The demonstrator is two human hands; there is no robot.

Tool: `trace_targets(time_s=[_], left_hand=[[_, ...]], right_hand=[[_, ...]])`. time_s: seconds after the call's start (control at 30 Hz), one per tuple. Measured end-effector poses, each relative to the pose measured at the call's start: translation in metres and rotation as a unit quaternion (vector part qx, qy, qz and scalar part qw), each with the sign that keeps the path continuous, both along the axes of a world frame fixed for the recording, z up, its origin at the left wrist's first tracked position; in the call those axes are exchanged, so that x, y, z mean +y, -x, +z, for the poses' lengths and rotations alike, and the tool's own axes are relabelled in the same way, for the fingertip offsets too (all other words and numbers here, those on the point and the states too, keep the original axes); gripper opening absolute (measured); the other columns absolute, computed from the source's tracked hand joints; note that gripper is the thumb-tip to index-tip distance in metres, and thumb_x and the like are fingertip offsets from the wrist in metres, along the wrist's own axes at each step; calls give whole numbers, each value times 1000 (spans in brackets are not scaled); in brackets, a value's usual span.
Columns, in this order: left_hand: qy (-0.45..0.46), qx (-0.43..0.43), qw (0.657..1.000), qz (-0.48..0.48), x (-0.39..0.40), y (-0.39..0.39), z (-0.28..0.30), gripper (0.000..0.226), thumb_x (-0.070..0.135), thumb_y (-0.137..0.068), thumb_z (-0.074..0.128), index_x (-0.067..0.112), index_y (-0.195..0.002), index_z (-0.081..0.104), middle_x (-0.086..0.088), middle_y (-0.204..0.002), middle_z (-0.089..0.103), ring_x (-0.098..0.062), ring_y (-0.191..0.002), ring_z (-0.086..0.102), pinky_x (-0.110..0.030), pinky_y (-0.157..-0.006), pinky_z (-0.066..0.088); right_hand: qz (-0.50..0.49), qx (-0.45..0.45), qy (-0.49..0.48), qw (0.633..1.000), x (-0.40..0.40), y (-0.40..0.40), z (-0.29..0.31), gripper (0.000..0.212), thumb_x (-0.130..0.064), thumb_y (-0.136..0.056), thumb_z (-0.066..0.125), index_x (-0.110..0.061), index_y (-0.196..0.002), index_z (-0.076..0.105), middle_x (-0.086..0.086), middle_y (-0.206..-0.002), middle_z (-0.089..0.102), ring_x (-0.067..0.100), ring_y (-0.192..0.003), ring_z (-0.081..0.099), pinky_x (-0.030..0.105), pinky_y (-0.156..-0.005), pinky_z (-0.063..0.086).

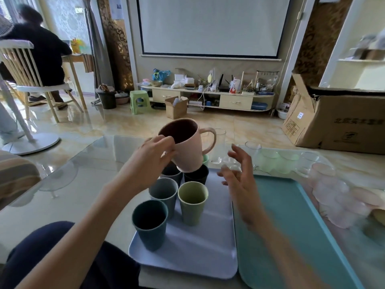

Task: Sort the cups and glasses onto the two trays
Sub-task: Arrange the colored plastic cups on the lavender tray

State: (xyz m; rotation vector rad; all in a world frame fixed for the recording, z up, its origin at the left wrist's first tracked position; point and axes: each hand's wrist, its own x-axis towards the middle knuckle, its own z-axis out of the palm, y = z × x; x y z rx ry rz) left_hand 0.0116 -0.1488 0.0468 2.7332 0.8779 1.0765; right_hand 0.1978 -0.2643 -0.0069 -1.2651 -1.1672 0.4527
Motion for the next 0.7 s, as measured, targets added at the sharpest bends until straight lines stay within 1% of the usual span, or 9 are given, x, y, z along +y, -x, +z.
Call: trace_targets(time_s=[0.07,0.13,0.2,0.3,0.37,0.47,0.57,0.63,0.7], left_hand=[[28,35,999,-31,-23,1,-1,7,17,-91,55,10,-91,58,1,-98,62,-15,-89,57,-28,-76,49],[44,67,995,-53,-41,1,-5,9,22,-91,54,13,-91,58,8,-95,58,-11,-89,55,-19,-74,44],[54,99,991,-71,-52,2,-10,13,25,-91,54,13,-89,57,9,-91,55,-10,-87,53,-15,-72,40],[80,148,981,-92,-62,8,-15,15,29,-90,56,15,-85,58,9,-86,56,-11,-85,53,-23,-74,44],[102,182,974,-91,-66,12,-19,15,31,-87,60,17,-83,62,10,-83,58,-11,-82,55,-28,-75,47],[130,238,960,-73,-69,15,-28,15,36,-83,64,21,-81,67,9,-79,63,-10,-76,58,-29,-73,49],[138,288,947,-43,-67,15,-40,15,39,-82,65,24,-83,70,9,-73,60,-10,-70,55,-30,-71,49],[127,321,938,-23,-67,13,-48,17,39,-81,65,23,-84,71,4,-77,65,-15,-75,58,-33,-73,50],[116,342,932,-4,-67,11,-53,19,39,-79,64,23,-86,71,0,-86,69,-19,-82,61,-36,-76,51]], right_hand=[[12,6,6,1000,-10,-2,7,42,-41,-86,47,-44,-126,34,-14,-125,48,12,-94,63,27,-77,53],[25,3,10,1000,-21,-3,10,31,-42,-88,47,-35,-118,44,-11,-113,57,9,-82,65,25,-69,53],[37,1,9,999,-31,-4,5,25,-41,-92,48,-23,-107,55,-5,-95,64,10,-71,64,23,-62,50],[49,16,26,998,-45,-2,-15,25,-33,-91,45,-12,-93,59,5,-76,62,15,-63,60,27,-58,51],[59,29,47,997,-52,1,-32,25,-30,-93,45,-9,-85,56,3,-69,60,17,-61,59,29,-58,52],[67,37,83,994,-56,6,-54,26,-24,-96,45,-2,-85,55,3,-68,60,20,-64,61,31,-60,53],[70,29,121,990,-56,9,-71,23,-19,-97,46,0,-88,56,10,-74,63,21,-69,63,31,-63,54],[75,15,152,985,-55,10,-81,22,-19,-97,46,-2,-88,56,15,-81,65,20,-73,63,29,-66,54],[79,1,173,982,-53,11,-89,20,-18,-97,45,-3,-90,57,17,-85,65,19,-75,62,30,-68,53]])
